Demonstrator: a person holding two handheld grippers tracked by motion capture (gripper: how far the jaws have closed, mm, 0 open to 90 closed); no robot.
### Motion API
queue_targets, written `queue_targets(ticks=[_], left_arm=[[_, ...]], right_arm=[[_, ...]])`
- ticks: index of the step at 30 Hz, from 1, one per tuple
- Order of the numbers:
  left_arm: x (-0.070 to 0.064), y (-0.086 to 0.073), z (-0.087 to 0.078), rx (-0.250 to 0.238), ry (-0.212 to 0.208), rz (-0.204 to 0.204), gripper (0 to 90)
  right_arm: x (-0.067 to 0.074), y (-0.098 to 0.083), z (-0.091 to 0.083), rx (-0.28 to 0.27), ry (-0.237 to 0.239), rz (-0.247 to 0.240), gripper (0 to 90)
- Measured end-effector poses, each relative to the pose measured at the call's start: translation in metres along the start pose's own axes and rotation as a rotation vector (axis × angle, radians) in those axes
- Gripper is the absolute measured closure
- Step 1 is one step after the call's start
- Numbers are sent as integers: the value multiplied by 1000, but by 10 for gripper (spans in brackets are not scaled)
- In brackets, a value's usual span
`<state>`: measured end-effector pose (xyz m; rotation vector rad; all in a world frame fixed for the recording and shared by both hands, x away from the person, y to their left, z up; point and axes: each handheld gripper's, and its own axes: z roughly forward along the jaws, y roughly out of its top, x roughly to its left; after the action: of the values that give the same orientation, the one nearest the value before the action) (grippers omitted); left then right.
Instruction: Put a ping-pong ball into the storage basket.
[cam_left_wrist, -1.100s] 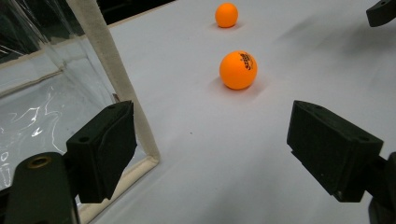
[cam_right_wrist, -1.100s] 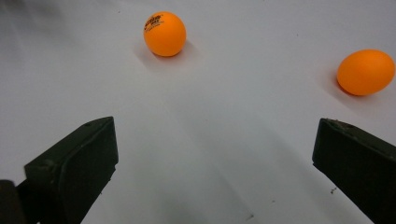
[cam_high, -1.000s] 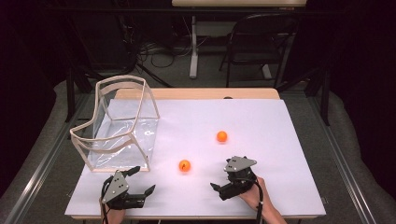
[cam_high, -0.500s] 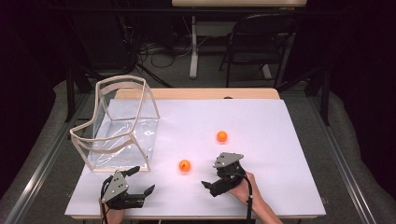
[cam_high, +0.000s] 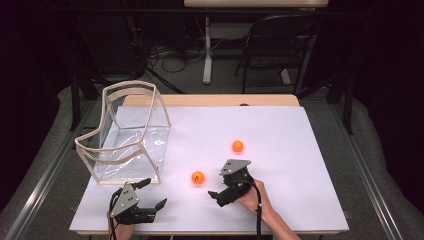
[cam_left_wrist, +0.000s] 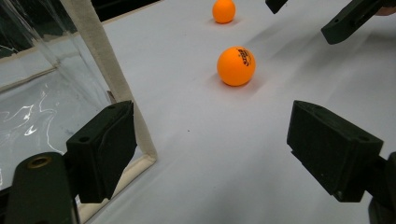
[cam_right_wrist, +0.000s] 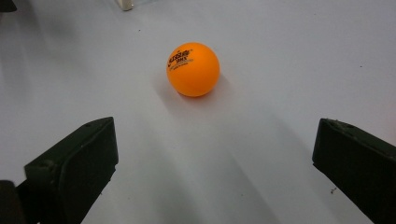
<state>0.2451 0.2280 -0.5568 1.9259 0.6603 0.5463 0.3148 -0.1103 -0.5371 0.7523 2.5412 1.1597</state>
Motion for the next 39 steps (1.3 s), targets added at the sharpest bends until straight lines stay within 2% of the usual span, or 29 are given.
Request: queue_targets(ticks=[17, 26, 39], left_arm=[[1, 1, -1, -2, 4, 3, 157], [1, 1, -1, -4, 2, 4, 157], [1, 1, -1, -8, 0, -3, 157]], right_arm=[[4, 15, 23, 14, 31, -26, 0], [7, 26, 36, 14, 41, -50, 0], [9, 32, 50, 29, 45, -65, 21]])
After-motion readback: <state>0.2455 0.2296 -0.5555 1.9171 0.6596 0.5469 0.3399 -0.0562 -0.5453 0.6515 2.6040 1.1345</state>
